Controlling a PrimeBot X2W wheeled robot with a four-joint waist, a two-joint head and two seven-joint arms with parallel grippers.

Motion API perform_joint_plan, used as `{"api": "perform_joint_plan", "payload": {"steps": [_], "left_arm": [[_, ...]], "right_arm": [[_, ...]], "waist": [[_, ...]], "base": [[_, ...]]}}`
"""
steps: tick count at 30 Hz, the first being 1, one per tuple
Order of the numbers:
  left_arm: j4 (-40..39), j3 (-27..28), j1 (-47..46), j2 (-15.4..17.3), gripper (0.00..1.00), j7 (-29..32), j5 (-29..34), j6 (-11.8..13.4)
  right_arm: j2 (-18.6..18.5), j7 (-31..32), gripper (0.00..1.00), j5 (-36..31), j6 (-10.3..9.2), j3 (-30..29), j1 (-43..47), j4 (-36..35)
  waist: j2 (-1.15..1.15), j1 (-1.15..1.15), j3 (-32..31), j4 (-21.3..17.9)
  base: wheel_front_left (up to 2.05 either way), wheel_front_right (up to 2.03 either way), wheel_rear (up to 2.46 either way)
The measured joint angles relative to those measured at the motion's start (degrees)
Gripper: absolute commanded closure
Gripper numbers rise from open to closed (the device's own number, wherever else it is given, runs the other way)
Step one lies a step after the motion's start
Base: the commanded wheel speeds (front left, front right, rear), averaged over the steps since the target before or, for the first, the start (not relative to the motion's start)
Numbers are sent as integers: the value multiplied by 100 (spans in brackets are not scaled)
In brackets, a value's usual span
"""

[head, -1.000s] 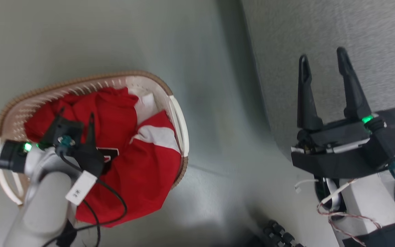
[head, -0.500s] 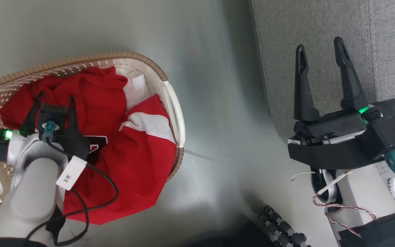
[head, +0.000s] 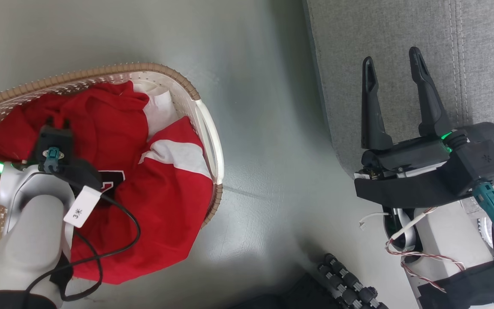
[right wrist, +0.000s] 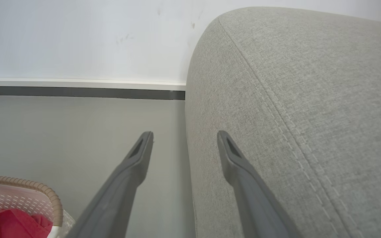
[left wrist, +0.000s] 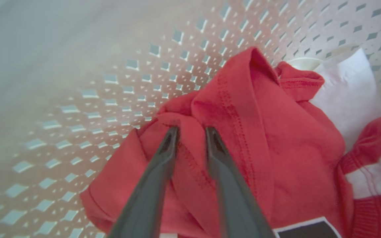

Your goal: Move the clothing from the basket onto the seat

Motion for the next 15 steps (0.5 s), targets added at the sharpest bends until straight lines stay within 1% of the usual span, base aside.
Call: {"api": "perform_joint_plan", "payload": {"steps": [1, 2, 8, 15], "left_arm": [[33, 0, -9, -1, 85, 0, 5, 8], [64, -1, -12, -3, 99, -2, 5, 13], [232, -27, -3, -100, 100, -156, 3, 15], [283, -59, 159, -431, 100, -396, -66, -13]], "right_arm": [[4, -1, 0, 0, 14, 1, -10, 18], [14, -1, 0, 0, 14, 3, -22, 47], [41, -1, 0, 0, 15, 8, -29, 248], [56, -1, 0, 0, 65, -38, -29, 581]], "waist": [[0, 0, -5, -6], [0, 0, -14, -11], [0, 0, -154, -16], [0, 0, -484, 38]], "base": [[0, 0, 0], [0, 0, 0], [0, 0, 0], [0, 0, 0]]}}
